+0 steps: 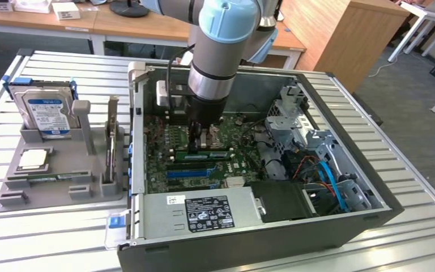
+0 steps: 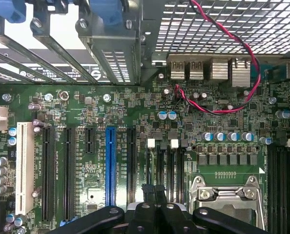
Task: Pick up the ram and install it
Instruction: 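Press down the ram until it locks into place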
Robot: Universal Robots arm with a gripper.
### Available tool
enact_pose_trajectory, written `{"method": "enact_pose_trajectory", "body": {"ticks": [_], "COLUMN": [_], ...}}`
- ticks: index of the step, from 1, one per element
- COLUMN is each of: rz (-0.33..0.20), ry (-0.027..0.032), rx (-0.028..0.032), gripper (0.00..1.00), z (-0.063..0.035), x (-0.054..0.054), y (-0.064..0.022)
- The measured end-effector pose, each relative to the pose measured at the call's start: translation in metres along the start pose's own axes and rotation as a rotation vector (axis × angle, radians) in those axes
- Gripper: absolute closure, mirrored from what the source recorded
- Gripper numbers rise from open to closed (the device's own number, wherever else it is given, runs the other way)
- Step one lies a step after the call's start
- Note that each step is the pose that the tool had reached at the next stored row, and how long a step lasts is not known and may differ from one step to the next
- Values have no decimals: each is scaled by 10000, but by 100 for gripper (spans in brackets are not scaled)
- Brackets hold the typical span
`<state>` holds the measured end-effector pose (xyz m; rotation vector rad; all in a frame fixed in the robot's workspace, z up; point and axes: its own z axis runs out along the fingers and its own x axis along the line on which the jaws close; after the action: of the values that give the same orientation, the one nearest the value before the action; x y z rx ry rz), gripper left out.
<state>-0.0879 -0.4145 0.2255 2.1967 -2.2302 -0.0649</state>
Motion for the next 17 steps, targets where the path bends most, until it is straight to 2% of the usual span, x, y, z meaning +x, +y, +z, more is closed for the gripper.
{"method": "enact_pose_trajectory", "body": {"ticks": [17], "rz": [1], "ry": [-1], "rx": [0], "gripper": [89], "z": [27], "x": [0], "y": [-1]}}
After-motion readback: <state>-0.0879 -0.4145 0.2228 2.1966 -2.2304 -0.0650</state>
